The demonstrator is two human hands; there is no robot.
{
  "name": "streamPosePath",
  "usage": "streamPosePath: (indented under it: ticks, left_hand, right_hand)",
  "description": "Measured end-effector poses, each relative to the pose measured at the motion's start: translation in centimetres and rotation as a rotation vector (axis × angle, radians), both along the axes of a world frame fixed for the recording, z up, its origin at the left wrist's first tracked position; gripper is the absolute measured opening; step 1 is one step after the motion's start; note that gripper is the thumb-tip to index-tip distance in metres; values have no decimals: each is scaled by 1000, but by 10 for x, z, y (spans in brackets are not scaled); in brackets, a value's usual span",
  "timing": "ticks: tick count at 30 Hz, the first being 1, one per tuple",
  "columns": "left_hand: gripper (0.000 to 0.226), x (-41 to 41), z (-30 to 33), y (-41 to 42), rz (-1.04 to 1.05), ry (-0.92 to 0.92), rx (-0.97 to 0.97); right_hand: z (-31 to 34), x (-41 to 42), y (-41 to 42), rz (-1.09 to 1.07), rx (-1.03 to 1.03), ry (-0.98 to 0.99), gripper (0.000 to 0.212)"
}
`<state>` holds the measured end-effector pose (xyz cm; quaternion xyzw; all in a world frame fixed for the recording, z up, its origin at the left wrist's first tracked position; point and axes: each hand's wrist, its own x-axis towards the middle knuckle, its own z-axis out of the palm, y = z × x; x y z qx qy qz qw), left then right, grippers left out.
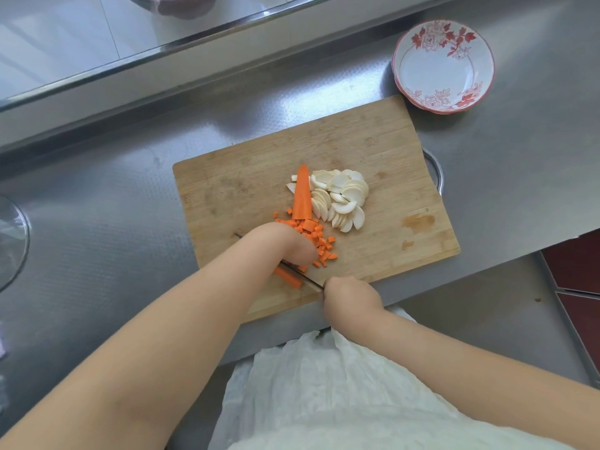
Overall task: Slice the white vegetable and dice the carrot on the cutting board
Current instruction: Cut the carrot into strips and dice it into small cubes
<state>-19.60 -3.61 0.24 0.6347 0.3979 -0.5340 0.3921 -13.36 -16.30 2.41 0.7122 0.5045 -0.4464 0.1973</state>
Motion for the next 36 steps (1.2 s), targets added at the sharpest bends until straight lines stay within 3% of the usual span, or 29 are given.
streamPosePath:
  ticks: [6,9,11,13,14,16,19,23,27,32,36]
  left_hand:
    - [54,-6,-3,3,-94,12,-10]
    - [54,-12,14,13,-111,-208,196]
    - [32,-22,32,25,121,-638,569]
    - [20,-43,49,28,608,-1032,983]
    - [21,-58,49,26,902,-1132,1139]
    - [24,-85,37,14,1361,-1055,1285]
    - [29,-105,-7,-24,1599,-667,1016]
    - [12,-108,-46,-72,1536,-398,570]
    - [11,-102,-50,-82,1524,-354,386]
    - [18,-98,-54,-78,1547,-329,385]
    - [25,-91,-47,-76,1276,-305,657]
  right_hand:
    - [9,-3,8,49,5,12,16]
    - [9,-2,7,46,37,8,13]
    - [7,1,7,19,62,16,14]
    - [4,6,4,-25,82,41,25]
    - [3,7,3,-39,95,53,28]
    - [1,7,0,-62,126,66,29]
    - [0,6,-3,-92,154,75,30]
    - [0,3,-5,-62,185,71,32]
    - [-3,-2,-10,-25,194,57,29]
    - [-8,-6,-17,-15,194,30,22]
    - [-5,0,-17,-101,207,49,27]
